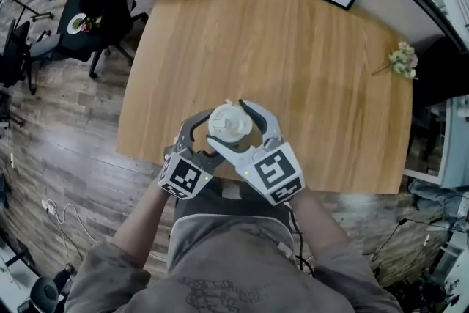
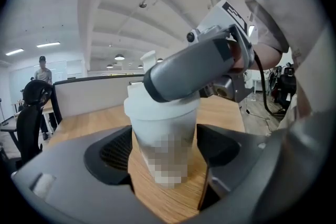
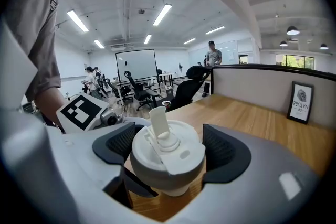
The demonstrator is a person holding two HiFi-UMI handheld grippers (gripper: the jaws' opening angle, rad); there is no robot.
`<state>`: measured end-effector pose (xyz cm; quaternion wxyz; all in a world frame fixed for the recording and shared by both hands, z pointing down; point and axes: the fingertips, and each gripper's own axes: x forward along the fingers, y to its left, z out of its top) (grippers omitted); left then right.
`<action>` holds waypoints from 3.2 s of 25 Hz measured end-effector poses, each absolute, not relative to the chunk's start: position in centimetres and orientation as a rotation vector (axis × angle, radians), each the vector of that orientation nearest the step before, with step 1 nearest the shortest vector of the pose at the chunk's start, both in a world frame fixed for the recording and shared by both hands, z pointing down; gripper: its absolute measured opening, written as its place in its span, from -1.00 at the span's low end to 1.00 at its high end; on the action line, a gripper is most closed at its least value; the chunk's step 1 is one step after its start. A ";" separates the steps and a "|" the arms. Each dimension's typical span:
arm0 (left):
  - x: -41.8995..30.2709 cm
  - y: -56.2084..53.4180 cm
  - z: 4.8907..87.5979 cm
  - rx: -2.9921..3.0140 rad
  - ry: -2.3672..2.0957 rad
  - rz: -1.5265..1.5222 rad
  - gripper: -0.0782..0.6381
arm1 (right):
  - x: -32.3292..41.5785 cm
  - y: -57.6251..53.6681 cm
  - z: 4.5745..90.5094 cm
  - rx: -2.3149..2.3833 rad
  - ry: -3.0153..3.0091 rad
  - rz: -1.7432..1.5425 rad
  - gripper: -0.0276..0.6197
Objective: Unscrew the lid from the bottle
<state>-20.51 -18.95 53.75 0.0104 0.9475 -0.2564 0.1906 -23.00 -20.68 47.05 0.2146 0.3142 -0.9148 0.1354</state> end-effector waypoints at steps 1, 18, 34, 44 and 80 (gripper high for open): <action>-20.4 -19.2 53.7 2.967 -0.794 0.584 0.27 | -23.0 -20.8 47.1 0.878 -2.535 0.360 0.30; -19.8 -19.2 53.2 3.027 -0.615 0.500 0.22 | -23.8 -18.8 46.6 0.033 -2.768 0.087 0.30; -20.3 -19.0 53.6 2.921 -0.743 0.458 0.19 | -22.0 -20.1 45.6 0.796 -2.694 0.370 0.40; -20.2 -18.9 53.6 2.867 -0.847 0.459 0.18 | -22.1 -21.5 46.8 1.268 -2.500 0.413 0.44; -20.6 -18.6 54.0 2.872 -0.882 0.437 0.15 | -22.5 -21.0 47.6 1.167 -2.589 0.448 0.58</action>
